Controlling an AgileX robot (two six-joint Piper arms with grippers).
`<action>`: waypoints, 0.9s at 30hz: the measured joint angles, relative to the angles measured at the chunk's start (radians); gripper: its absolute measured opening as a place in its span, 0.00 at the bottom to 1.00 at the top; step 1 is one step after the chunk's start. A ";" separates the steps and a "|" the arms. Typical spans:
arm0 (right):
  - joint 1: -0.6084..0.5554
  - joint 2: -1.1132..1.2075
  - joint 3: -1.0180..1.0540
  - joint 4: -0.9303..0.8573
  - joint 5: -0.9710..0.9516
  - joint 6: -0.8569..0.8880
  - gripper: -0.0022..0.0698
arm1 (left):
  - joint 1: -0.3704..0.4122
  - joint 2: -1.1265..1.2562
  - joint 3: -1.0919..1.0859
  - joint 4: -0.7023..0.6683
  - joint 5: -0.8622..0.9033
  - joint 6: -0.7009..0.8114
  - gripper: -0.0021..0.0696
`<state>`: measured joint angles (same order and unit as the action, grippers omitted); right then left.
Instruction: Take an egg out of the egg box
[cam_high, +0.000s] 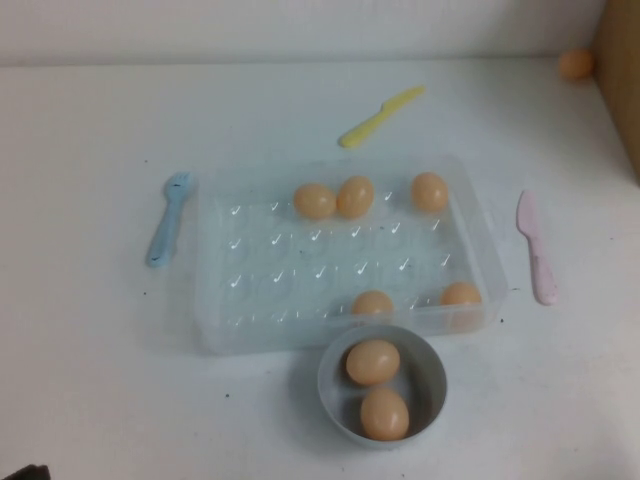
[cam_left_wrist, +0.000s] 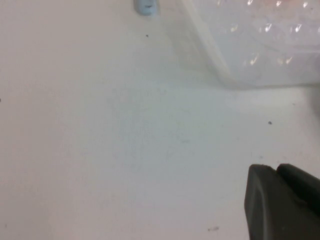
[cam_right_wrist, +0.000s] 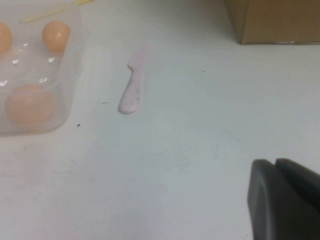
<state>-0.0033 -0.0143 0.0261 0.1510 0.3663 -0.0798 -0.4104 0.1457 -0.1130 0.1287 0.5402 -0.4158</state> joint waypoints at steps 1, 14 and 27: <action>0.000 0.000 0.000 0.000 0.000 0.000 0.01 | 0.010 -0.017 0.019 -0.005 -0.003 0.000 0.03; 0.000 0.000 0.000 -0.002 0.000 0.000 0.01 | 0.370 -0.156 0.125 -0.049 -0.103 0.000 0.03; 0.000 0.000 0.000 -0.002 0.002 0.000 0.01 | 0.431 -0.156 0.135 -0.113 -0.157 0.352 0.03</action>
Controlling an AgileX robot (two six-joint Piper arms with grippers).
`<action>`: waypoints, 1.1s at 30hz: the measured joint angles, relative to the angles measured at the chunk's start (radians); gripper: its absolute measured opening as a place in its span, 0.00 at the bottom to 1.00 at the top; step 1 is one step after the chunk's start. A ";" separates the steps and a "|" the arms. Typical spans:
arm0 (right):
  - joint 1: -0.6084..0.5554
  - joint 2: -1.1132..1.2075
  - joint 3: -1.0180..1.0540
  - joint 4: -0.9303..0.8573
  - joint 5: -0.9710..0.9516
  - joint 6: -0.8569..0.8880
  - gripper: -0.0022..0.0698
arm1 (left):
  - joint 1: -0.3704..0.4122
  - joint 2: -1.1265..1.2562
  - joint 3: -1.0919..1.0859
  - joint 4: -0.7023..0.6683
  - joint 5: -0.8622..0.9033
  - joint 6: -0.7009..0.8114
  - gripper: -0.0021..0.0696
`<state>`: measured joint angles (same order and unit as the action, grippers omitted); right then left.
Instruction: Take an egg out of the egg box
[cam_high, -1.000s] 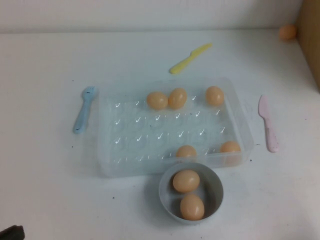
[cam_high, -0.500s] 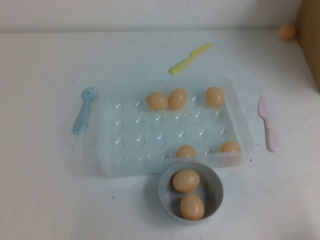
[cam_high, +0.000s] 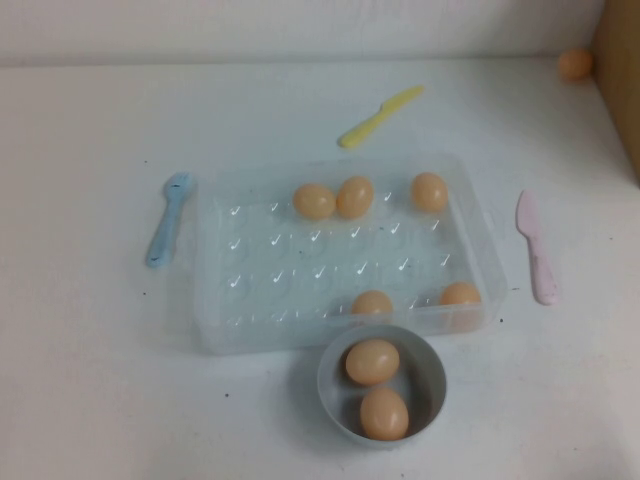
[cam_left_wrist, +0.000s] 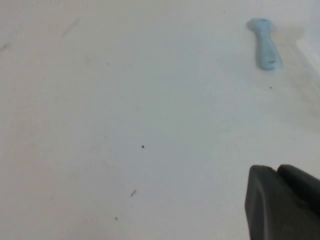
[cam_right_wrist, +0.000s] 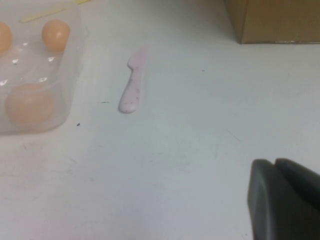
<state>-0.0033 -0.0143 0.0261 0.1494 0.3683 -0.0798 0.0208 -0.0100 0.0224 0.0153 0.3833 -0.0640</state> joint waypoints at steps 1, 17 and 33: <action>0.000 0.000 0.000 0.000 0.000 0.000 0.01 | 0.000 0.000 0.000 -0.035 0.000 0.125 0.03; 0.000 0.000 0.000 0.000 0.000 0.000 0.01 | 0.000 0.000 0.001 -0.165 0.000 0.427 0.03; 0.000 0.000 0.000 0.000 0.000 0.000 0.01 | 0.000 0.000 0.001 -0.165 0.000 0.421 0.03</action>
